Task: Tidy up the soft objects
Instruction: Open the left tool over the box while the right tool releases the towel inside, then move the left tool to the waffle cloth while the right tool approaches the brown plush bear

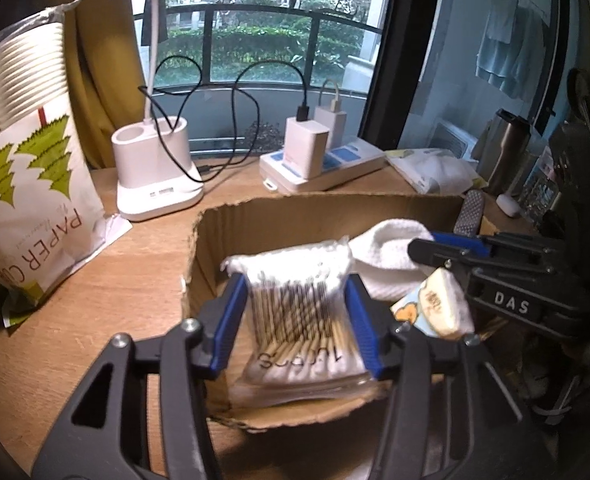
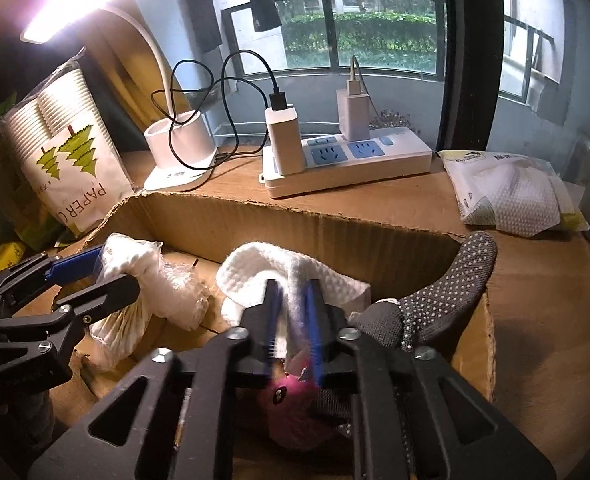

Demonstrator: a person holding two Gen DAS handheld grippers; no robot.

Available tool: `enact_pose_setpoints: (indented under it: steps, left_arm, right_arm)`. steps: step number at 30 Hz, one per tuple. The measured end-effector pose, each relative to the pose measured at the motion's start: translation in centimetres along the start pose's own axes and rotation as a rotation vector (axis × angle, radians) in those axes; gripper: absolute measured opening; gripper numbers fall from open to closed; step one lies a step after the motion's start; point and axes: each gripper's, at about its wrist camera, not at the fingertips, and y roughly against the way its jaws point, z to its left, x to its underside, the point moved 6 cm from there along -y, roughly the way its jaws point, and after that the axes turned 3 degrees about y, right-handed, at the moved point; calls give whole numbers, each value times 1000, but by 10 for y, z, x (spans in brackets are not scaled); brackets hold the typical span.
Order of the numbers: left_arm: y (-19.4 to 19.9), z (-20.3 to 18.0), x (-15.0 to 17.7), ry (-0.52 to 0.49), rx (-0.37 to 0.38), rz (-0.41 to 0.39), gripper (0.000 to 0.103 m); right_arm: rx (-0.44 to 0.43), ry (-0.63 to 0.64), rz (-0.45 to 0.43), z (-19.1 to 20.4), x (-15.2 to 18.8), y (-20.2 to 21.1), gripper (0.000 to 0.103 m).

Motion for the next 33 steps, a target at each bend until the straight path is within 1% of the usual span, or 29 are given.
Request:
enact_pose_setpoints:
  steps: [1, 3, 6, 7, 8, 10, 17, 33]
  left_arm:
    - [2, 0, 0, 1, -1, -3, 52]
    - [6, 0, -1, 0, 0, -11, 53]
    - [13, -1, -3, -3, 3, -25, 54]
    - [15, -2, -3, -3, 5, -30, 56]
    - [19, -2, -4, -2, 8, -38, 64]
    - [27, -3, -6, 6, 17, -57, 71]
    - [46, -5, -6, 8, 17, -83, 72]
    - [91, -20, 10, -2, 39, -126, 72]
  right_arm:
    - [-1, -1, -4, 1, 0, 2, 32]
    - [1, -1, -20, 3, -2, 7, 42]
    - [5, 3, -36, 5, -4, 15, 48]
    - [8, 5, -38, 6, -4, 18, 48]
    - [11, 8, -42, 7, -4, 20, 48]
    - [15, 9, -48, 8, -4, 26, 49]
    - [29, 14, -73, 14, 0, 47, 49]
    - [54, 30, -130, 29, 18, 101, 49]
